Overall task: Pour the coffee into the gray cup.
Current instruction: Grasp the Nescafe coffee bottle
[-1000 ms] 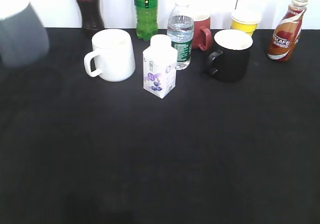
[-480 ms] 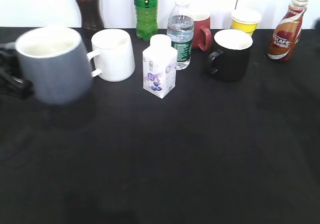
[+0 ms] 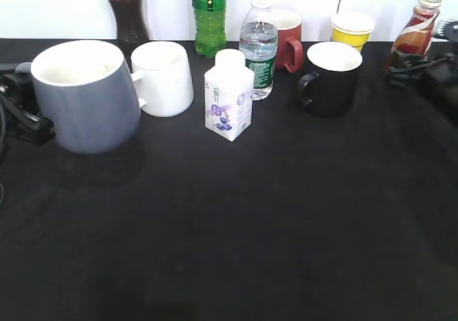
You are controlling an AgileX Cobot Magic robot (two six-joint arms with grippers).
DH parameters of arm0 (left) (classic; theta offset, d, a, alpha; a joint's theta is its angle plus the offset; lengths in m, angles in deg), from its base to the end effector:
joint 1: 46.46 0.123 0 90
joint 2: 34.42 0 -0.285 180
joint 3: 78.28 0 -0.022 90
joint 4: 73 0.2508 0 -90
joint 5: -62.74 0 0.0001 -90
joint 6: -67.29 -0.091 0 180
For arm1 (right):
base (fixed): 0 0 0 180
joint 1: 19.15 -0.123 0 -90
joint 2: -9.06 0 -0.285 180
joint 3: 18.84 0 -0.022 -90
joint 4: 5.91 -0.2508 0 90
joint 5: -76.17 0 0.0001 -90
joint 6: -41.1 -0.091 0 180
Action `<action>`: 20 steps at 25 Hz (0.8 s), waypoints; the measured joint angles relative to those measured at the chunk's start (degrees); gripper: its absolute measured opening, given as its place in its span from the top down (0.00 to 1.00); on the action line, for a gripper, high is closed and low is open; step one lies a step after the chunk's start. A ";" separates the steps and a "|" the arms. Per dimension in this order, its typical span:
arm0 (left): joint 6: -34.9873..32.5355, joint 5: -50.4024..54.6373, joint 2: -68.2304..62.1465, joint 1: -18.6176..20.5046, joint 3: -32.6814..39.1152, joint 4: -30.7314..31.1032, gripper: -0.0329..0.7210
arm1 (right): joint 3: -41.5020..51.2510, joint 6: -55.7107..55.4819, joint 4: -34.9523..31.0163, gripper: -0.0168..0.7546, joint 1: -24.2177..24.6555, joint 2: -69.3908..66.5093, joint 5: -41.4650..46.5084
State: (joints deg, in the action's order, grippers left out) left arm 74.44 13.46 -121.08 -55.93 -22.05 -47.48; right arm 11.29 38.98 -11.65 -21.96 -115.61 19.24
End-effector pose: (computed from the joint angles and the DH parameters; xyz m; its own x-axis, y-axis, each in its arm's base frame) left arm 0.2296 -0.0684 0.2109 -0.0267 0.1733 -0.9845 0.4878 0.8619 0.1385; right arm 0.3785 0.0109 0.1271 -0.1353 0.0848 -0.9872 0.0466 0.9958 0.0792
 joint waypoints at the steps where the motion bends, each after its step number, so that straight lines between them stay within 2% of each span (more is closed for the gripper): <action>1: 0.00 -0.02 0.00 0.00 0.00 0.00 0.86 | -1.63 0.48 -1.06 0.17 0.00 -1.56 0.00; 4: 0.00 -0.13 0.00 0.00 0.00 0.00 0.86 | -6.14 0.92 -4.27 0.17 0.00 -5.77 0.00; 12: 0.00 -0.66 0.00 0.00 0.00 0.00 0.86 | -18.38 0.93 -3.57 0.19 0.17 -15.23 0.41; 16: 0.00 -1.28 0.00 0.00 0.00 0.00 0.86 | -19.53 1.30 -3.04 0.29 0.22 -16.15 0.68; 20: 0.00 -1.32 0.00 0.00 0.00 0.00 0.86 | -19.45 1.35 -0.58 0.29 0.22 -16.29 0.28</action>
State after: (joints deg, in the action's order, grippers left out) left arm 74.44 12.14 -121.08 -55.93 -22.05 -47.48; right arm -8.15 40.33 -12.23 -21.74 -131.90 19.52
